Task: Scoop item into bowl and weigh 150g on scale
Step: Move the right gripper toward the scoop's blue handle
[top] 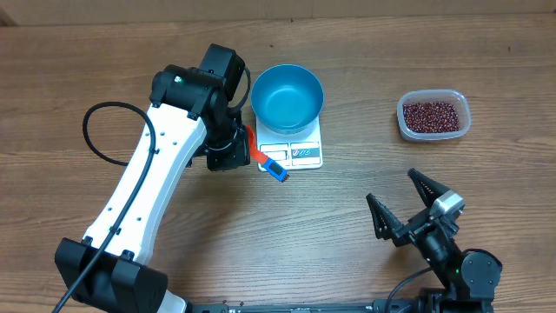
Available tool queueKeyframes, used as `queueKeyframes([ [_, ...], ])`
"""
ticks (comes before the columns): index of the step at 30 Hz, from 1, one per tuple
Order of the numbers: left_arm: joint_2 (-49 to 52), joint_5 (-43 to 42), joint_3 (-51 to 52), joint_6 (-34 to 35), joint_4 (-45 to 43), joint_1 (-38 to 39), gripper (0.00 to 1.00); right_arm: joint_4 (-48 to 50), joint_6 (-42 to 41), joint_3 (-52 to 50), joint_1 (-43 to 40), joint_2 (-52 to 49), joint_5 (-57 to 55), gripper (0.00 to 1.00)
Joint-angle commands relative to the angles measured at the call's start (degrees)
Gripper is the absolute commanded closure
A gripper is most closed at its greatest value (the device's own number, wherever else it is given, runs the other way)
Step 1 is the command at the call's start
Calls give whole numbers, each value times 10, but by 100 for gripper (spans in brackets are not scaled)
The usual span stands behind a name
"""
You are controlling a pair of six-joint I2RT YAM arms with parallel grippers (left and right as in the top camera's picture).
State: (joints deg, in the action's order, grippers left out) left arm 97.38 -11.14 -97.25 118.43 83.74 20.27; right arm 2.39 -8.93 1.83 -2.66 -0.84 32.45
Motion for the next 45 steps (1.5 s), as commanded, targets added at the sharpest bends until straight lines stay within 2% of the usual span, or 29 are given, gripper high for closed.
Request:
queueKeyframes([
  [1, -15, 5, -11, 10, 2, 5, 96, -11, -36, 57, -4, -2, 18, 0],
  [9, -15, 6, -11, 10, -1, 4, 95, -47, -35, 187, -4, -172, 58, 0],
  [12, -15, 6, -11, 10, -16, 4, 95, -38, -35, 256, -4, -300, 122, 0],
  [16, -15, 6, -11, 10, -35, 4, 96, 54, -35, 287, -4, -398, 228, 0],
  [21, -15, 5, -11, 10, -70, 4, 96, 174, -45, 287, -4, -479, 428, 0],
  [22, -15, 5, -11, 10, -83, 4, 95, 245, -106, 287, -4, -497, 459, 0],
  [25, -15, 5, -11, 10, -104, 4, 96, 339, -293, 287, -3, -522, 398, 0],
  [29, -15, 5, -11, 10, -143, 4, 96, 342, -472, 286, -3, -548, 309, 0],
  [32, -15, 5, -11, 10, -158, 4, 95, 325, -570, 286, -3, -574, 292, 0],
  [37, -15, 5, -11, 10, -163, 4, 96, 314, -659, 286, 1, -604, 286, 0],
  [41, -15, 5, -11, 10, -156, 4, 95, 314, -637, 286, -1, -618, 290, 0],
  [45, -14, 5, -11, 10, -155, 6, 96, 314, -593, 286, 33, -632, 268, 0],
])
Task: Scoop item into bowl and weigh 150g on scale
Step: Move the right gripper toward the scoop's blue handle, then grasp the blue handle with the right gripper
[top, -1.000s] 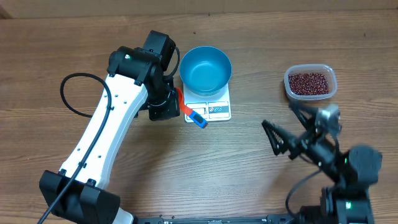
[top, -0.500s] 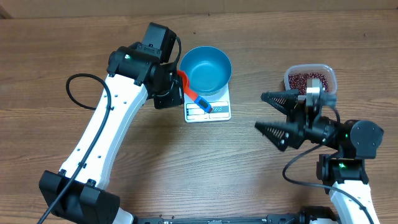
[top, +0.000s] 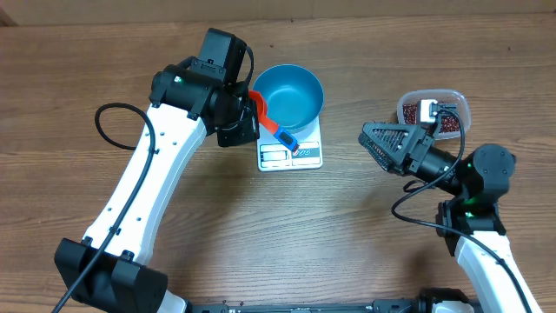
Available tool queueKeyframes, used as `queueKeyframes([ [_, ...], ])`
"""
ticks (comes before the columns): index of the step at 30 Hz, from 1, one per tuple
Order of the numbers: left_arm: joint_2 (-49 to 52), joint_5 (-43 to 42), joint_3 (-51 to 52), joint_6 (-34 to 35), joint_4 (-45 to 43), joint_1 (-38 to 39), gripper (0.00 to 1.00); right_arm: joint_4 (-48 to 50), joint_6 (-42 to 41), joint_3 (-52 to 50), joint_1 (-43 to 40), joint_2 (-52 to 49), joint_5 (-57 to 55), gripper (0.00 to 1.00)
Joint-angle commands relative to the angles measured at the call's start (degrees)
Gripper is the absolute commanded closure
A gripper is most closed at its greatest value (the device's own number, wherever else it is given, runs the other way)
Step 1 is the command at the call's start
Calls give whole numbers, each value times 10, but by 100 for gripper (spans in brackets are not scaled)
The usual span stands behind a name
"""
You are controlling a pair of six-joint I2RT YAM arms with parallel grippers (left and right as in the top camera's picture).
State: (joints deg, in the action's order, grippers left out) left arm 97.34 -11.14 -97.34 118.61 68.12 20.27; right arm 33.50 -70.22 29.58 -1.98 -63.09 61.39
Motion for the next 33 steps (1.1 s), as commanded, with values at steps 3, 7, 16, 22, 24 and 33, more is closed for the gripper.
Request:
queueKeyframes([
  [3, -11, 6, -10, 8, -8, 10, 96, 3, 24, 8, 88, -27, -89, 0],
  [7, -11, 6, -10, 8, -11, 13, 96, 3, 78, 8, 176, -57, -191, 0],
  [16, -11, 5, -10, 8, -11, 19, 96, 28, 118, 8, 275, -87, -327, 0],
  [22, -11, 6, -10, 8, -25, 33, 96, 59, 116, 8, 306, -87, -350, 10],
  [24, -11, 6, -10, 8, -29, 36, 96, 59, 116, 8, 316, -87, -361, 13],
  [33, -11, 5, -10, 8, -35, 39, 95, 59, 116, 8, 319, -87, -365, 44],
])
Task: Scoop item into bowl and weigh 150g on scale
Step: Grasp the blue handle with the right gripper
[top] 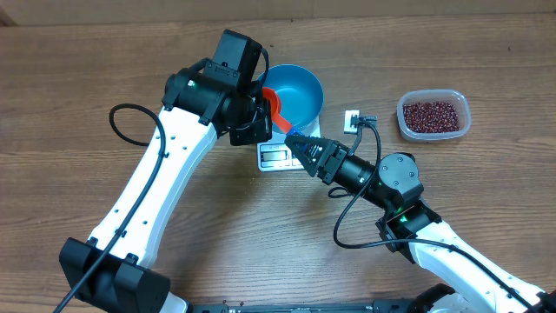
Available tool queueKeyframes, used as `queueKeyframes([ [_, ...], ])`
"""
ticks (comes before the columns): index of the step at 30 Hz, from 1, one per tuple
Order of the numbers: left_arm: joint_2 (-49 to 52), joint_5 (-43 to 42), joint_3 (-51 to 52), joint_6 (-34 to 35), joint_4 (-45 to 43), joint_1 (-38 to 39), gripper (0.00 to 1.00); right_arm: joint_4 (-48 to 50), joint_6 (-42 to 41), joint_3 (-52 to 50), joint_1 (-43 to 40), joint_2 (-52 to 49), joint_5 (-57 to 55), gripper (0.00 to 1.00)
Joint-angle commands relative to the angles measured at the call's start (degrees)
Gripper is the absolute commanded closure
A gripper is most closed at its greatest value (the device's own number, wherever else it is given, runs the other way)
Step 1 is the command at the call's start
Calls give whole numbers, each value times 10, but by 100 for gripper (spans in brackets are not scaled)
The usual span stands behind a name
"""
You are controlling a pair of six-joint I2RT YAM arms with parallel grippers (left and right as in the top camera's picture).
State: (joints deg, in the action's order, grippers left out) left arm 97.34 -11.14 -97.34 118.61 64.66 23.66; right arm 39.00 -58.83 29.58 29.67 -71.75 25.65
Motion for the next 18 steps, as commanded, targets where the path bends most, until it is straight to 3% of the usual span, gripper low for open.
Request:
queueKeyframes([
  [1, -11, 5, -10, 8, -1, 7, 96, 4, 2, 8, 2, -1, -8, 46],
  [18, -11, -11, -10, 8, -11, 28, 96, 4, 2, 8, 2, -1, -12, 58],
])
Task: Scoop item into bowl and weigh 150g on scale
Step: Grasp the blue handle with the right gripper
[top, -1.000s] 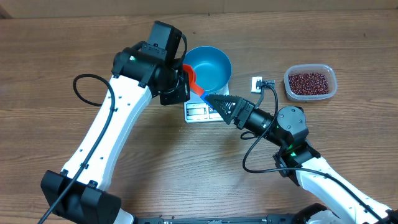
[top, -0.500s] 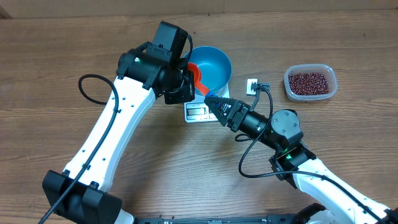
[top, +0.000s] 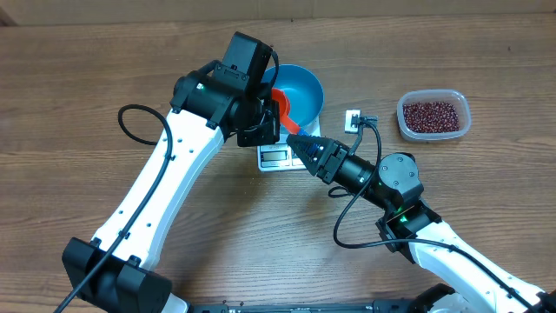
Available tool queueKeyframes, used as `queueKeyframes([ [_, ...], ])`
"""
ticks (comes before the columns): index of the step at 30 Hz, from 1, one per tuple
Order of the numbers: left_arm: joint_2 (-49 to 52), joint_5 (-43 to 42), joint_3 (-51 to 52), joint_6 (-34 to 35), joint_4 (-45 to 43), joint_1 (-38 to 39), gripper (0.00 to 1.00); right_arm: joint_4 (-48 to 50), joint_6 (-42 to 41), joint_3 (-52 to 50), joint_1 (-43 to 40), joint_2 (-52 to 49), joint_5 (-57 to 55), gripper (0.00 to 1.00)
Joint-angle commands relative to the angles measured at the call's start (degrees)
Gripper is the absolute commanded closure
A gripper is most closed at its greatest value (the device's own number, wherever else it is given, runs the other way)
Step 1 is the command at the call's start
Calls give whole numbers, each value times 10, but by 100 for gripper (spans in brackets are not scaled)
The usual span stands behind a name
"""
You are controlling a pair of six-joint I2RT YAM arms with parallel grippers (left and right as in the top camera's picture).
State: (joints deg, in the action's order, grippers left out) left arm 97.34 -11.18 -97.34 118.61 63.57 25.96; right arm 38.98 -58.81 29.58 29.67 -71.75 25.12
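Note:
A blue bowl (top: 306, 87) stands on the small white scale (top: 274, 156) at the table's middle back. My left gripper (top: 271, 123) is shut on a red scoop (top: 283, 107), whose cup hangs over the bowl's left rim. From the lower right, my right gripper (top: 293, 139) points up-left, its fingertips drawn to a narrow point at the scoop's handle end. The blue handle tip is hidden there, and the fingers' grip on it does not show. Red beans fill a clear container (top: 433, 115) at the right.
The left arm's white links run from the bottom left up to the scale. A black cable loops beside it on the table. The right arm reaches across the table's middle from the bottom right, passing below the scale.
My left gripper and the scoop have shifted slightly right, toward the right gripper. The blue handle tip, visible then at the right fingertips, is now covered. The right arm has hardly moved.
First my left gripper held the scoop low beside the scale, and the right gripper stood open near the table's front right. Then the scoop was raised at the bowl's rim while the right gripper was near the beans container. Later the right fingertips met the scoop's handle.

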Motion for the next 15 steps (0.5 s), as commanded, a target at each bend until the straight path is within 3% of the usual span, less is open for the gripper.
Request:
queueKeyframes([
  [1, -11, -12, -10, 8, 0, 5, 96, 4, 2, 8, 2, -1, -7, 59],
  [15, -11, -15, -10, 8, -26, 11, 95, 4, -26, 8, 3, -1, -71, 63],
])
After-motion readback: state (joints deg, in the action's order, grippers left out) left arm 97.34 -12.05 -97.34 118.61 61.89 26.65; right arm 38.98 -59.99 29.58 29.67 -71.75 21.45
